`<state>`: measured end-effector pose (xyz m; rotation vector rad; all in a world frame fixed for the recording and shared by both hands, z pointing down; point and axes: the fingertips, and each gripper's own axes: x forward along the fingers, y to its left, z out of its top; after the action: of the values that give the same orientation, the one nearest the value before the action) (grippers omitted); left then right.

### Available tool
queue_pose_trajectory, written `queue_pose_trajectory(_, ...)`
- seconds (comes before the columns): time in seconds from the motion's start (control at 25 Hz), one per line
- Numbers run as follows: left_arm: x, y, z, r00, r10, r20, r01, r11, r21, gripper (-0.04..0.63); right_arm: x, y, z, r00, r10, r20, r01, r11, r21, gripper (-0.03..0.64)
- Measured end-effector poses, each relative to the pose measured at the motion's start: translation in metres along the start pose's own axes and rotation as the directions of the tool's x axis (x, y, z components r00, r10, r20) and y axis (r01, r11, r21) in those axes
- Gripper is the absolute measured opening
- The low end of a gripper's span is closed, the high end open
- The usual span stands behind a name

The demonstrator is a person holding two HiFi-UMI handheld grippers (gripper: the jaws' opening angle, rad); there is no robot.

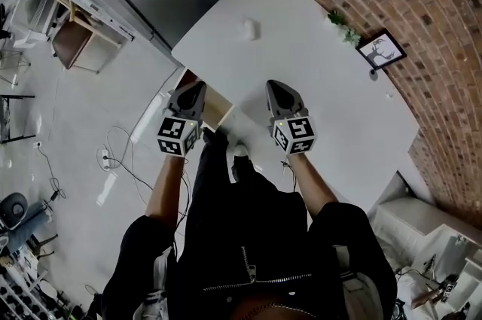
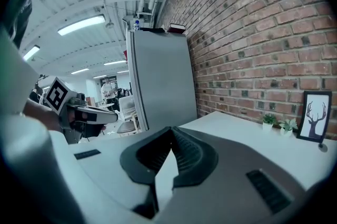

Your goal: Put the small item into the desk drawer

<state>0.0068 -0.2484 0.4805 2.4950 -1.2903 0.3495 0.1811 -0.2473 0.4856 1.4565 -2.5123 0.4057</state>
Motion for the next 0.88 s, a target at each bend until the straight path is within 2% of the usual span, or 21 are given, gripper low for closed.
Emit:
queue_pose_trajectory(0.04,0.002,0.001,0.001,1.0,-0.001,0.0,0.001,1.0,-0.002,0.021,0.002,-0.002,0.001,1.0,-0.009,0.006,0.009,1.0,-0.009,-0.005)
queue_pose_trajectory(0.12,0.005,0.004,0.001,1.0,-0.003,-0.001,0.003,1.0,-0.004,0.021,0.005,-0.005,0.003,1.0,-0.025,0.011,0.025,0.999,-0.024,0.019)
queue_pose_trajectory(0.36,0.006,0.016,-0.001,1.0,0.007,-0.002,-0.007,1.0,-0.015,0.021,0.015,-0.002,-0.005,0.999,-0.038,-0.019,0.037,0.999,-0.026,0.209)
queue_pose_trajectory(0.44,0.005,0.018,-0.001,1.0,0.01,-0.002,-0.01,1.0,-0.016,0.021,0.017,-0.003,-0.006,0.999,-0.047,-0.021,0.046,0.999,-0.025,0.246)
queue_pose_trajectory(0.88,0.01,0.035,-0.002,1.0,0.009,-0.003,-0.009,1.0,-0.029,0.021,0.054,-0.006,-0.012,0.996,-0.051,-0.075,0.049,0.998,-0.028,0.265)
